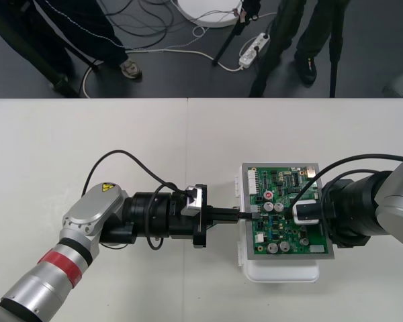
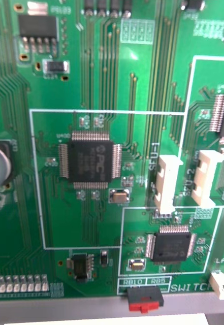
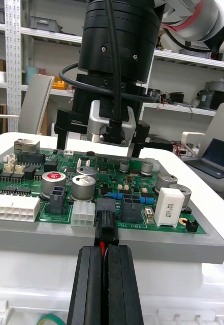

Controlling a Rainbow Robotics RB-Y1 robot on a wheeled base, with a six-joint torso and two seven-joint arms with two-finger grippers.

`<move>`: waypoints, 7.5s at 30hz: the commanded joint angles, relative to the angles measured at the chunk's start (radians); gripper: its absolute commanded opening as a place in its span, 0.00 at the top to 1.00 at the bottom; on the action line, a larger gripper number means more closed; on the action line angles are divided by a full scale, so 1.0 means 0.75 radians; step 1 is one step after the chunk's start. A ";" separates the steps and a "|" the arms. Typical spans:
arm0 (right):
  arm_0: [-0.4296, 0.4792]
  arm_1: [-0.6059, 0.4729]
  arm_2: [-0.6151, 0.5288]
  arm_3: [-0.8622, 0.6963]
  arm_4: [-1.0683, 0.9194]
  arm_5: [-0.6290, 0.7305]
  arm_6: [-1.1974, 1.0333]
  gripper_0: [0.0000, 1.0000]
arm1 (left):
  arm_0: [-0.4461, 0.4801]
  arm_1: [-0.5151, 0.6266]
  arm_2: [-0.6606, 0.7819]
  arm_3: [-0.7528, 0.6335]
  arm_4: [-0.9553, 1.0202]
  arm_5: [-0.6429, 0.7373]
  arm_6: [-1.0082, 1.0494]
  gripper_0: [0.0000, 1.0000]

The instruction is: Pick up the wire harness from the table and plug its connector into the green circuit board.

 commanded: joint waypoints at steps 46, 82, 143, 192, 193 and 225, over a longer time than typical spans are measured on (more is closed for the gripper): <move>-0.031 0.029 0.012 -0.012 -0.039 0.027 -0.077 0.00 | -0.013 -0.087 -0.031 -0.009 -0.039 0.062 -0.130 1.00; -0.011 -0.100 -0.051 -0.010 -0.063 0.041 -0.034 0.00 | 0.022 0.107 -0.031 -0.011 0.106 -0.024 -0.126 0.00; 0.515 -0.411 -1.133 0.608 -1.992 0.015 1.220 0.00 | 0.787 1.031 0.877 -1.208 0.145 -0.382 0.762 0.00; 0.503 -0.411 -1.178 0.637 -2.058 -0.110 1.057 0.00 | 0.500 1.115 0.754 -1.081 0.245 -0.382 0.942 0.00; 0.503 -0.411 -1.178 0.637 -2.058 -0.110 1.057 0.00 | 0.500 1.115 0.754 -1.081 0.245 -0.382 0.942 0.00; 0.503 -0.411 -1.178 0.637 -2.058 -0.110 1.057 0.00 | 0.500 1.115 0.754 -1.081 0.245 -0.382 0.942 0.00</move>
